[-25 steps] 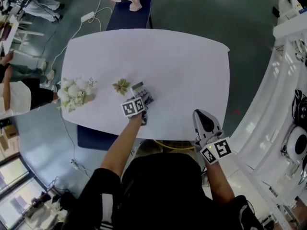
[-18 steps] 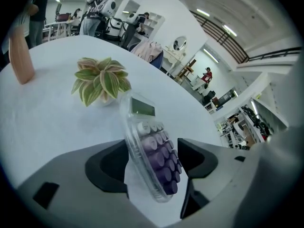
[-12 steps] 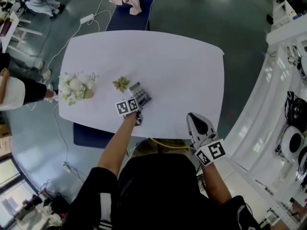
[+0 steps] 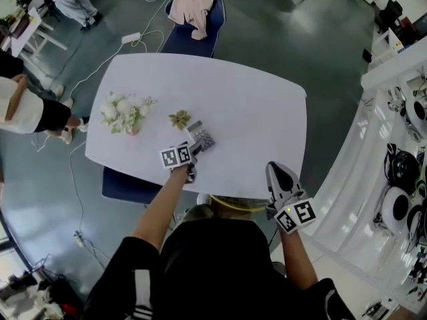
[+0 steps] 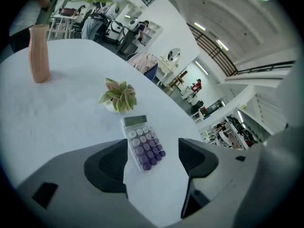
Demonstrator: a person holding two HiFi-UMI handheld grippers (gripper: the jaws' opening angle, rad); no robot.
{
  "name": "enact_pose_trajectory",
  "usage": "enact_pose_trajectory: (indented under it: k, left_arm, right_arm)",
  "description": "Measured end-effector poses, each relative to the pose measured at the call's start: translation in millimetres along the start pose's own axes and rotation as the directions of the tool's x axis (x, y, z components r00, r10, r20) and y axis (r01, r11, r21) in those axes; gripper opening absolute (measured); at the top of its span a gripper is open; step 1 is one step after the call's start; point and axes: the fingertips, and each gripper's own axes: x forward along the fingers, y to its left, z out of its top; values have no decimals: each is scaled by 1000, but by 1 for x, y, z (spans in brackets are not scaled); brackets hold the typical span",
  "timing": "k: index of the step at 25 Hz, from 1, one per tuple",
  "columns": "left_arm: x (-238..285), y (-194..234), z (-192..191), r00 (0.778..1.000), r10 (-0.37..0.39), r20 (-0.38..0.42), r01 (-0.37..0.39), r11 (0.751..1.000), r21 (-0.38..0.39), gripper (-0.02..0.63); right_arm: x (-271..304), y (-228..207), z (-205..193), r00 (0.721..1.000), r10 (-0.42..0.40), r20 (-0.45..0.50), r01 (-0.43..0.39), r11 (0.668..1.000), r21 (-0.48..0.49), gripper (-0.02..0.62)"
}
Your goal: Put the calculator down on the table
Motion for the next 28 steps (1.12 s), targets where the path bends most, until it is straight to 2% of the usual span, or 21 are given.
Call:
enact_pose_trajectory:
  k: [3, 5, 7, 9, 11, 14, 16, 17, 19, 20, 22, 24, 26, 28]
  left_arm:
    - [-37, -25, 6, 996, -71, 54, 69, 997, 30, 310]
    - [-66, -49, 6, 988, -135, 77, 128, 987, 94, 310]
    - [-99, -77, 5, 974, -209, 90, 190, 964, 184, 310]
    - [-136, -107, 4, 952, -279, 124, 237, 931, 277, 308]
    - [-176, -137, 4, 917, -358, 175, 279, 890, 361, 305]
    - [-232, -175, 0, 837, -497, 228, 362, 817, 449, 288]
    - [-262, -193, -7, 794, -560, 239, 392, 771, 502, 228]
    - [-273, -198, -10, 781, -577, 240, 392, 751, 532, 185]
    - [-288, -204, -16, 771, -589, 242, 375, 727, 575, 107]
    - [-294, -205, -19, 771, -587, 248, 365, 726, 583, 72]
    - [-304, -204, -25, 776, -567, 276, 332, 740, 585, 21]
    - [-311, -200, -25, 783, -531, 325, 265, 757, 598, 9]
    - [-314, -196, -27, 790, -502, 351, 211, 760, 614, 6]
    - [-312, -197, -34, 801, -495, 336, 212, 760, 615, 6]
  right_arm:
    - [-5, 15, -1, 1000, -1, -9, 1, 1000, -23, -2]
    - [-9, 28, -3, 1000, -3, -19, 2, 999, -43, -2]
    - [-14, 40, -8, 999, -19, -29, 17, 999, -51, -2]
    - [-20, 51, -17, 998, -44, -42, 42, 998, -49, -2]
    - [-27, 63, -26, 996, -75, -43, 73, 996, -51, -2]
    - [-37, 76, -23, 989, -146, 16, 147, 987, -73, -2]
    - [-42, 84, -18, 983, -179, 44, 182, 980, -80, -2]
    - [-43, 87, -15, 980, -193, 53, 197, 977, -80, -3]
    - [-44, 91, -10, 974, -218, 65, 223, 971, -84, -3]
    - [-46, 94, -7, 972, -223, 70, 229, 969, -93, -3]
    - [-51, 100, -1, 973, -217, 77, 226, 966, -123, -3]
    - [-53, 102, 1, 975, -210, 70, 218, 964, -152, -3]
    - [-55, 103, -3, 977, -205, 53, 211, 962, -171, -3]
    - [-61, 106, -9, 980, -194, 41, 198, 962, -187, -3]
